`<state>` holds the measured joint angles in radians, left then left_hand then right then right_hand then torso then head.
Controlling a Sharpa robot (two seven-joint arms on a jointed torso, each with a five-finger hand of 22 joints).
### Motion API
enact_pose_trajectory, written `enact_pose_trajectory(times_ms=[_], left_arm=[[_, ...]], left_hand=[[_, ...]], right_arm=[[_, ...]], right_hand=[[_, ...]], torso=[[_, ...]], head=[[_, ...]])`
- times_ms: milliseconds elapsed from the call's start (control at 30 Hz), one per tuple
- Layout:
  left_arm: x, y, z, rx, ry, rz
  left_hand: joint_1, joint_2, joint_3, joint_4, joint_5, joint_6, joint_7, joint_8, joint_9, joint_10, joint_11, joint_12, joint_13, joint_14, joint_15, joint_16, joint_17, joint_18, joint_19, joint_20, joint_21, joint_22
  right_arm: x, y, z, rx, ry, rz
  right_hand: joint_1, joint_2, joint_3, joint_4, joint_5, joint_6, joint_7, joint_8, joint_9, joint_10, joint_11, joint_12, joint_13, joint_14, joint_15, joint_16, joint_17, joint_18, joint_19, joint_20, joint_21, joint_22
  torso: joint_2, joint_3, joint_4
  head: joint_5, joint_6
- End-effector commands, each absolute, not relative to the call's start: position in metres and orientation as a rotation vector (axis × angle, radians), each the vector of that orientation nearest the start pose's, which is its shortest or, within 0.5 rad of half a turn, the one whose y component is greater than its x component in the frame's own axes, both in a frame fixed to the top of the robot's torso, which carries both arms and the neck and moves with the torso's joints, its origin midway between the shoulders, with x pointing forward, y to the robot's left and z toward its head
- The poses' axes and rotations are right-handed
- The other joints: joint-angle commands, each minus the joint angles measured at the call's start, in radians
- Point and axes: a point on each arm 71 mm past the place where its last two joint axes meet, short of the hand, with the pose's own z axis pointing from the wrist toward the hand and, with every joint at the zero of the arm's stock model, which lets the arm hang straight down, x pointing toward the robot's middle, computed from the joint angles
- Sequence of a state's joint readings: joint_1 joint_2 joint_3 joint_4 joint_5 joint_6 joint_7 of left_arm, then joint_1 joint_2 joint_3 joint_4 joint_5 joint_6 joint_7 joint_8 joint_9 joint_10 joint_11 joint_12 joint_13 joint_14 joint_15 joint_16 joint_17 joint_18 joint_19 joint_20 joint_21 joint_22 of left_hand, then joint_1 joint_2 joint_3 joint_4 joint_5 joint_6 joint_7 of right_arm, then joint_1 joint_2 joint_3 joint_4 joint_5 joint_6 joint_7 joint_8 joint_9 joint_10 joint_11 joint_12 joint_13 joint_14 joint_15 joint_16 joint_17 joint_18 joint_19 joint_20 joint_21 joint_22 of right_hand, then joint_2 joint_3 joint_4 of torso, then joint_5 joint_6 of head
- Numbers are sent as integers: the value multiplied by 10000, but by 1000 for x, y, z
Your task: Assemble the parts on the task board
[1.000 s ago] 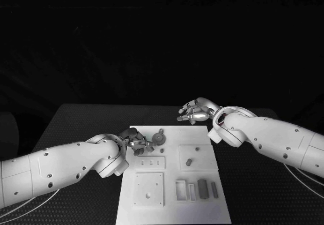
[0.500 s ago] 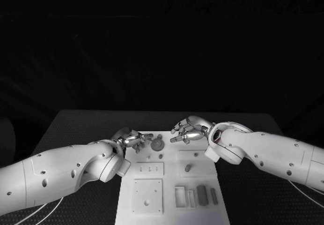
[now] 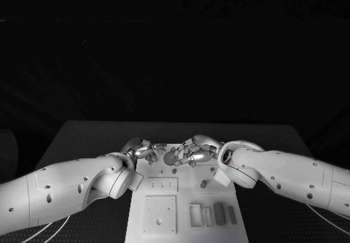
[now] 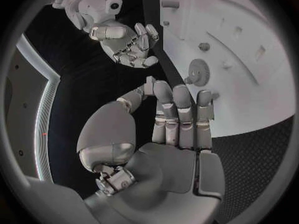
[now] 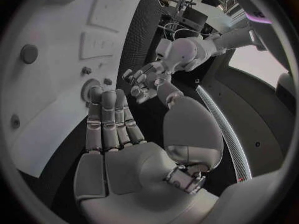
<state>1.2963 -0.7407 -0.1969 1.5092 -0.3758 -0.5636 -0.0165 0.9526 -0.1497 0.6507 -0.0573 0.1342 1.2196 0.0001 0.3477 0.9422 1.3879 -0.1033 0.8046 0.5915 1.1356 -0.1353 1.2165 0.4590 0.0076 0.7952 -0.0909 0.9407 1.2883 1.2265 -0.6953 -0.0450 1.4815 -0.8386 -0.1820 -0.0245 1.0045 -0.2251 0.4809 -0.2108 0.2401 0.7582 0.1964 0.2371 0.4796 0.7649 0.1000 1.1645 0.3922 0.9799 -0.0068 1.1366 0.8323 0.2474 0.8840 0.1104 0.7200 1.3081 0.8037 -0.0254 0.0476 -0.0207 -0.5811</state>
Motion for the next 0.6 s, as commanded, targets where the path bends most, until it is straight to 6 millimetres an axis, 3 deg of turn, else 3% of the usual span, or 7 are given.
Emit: enact_pose_trajectory(times_ms=[33,600], left_arm=[[489,173,-201,-8605,17088,-10396],[485,166,-199,-8190,17166,-10798]], left_hand=[[471,410,261,-345,-11,-39,-53,11,4,-47,-77,-31,-11,-34,-5,-8,-17,-76,-13,-1275,-66,10],[481,423,245,-378,-16,-46,-51,4,0,-57,-74,-31,-12,-46,0,-12,-25,-76,-22,-1266,-80,15]], right_arm=[[490,-132,-182,3108,18383,11451],[496,-117,-182,3215,17829,11396]], right_hand=[[-40,24,-32,-17,-40,-32,134,19,-6,-48,4,52,18,-48,7,48,-15,144,41,13,52,208],[39,33,63,-27,-150,-70,133,14,-26,-33,-2,146,29,-2,-3,110,-34,144,127,-18,84,196]], torso=[[5,-7,4],[8,5,2]], head=[[1,20],[5,49]])
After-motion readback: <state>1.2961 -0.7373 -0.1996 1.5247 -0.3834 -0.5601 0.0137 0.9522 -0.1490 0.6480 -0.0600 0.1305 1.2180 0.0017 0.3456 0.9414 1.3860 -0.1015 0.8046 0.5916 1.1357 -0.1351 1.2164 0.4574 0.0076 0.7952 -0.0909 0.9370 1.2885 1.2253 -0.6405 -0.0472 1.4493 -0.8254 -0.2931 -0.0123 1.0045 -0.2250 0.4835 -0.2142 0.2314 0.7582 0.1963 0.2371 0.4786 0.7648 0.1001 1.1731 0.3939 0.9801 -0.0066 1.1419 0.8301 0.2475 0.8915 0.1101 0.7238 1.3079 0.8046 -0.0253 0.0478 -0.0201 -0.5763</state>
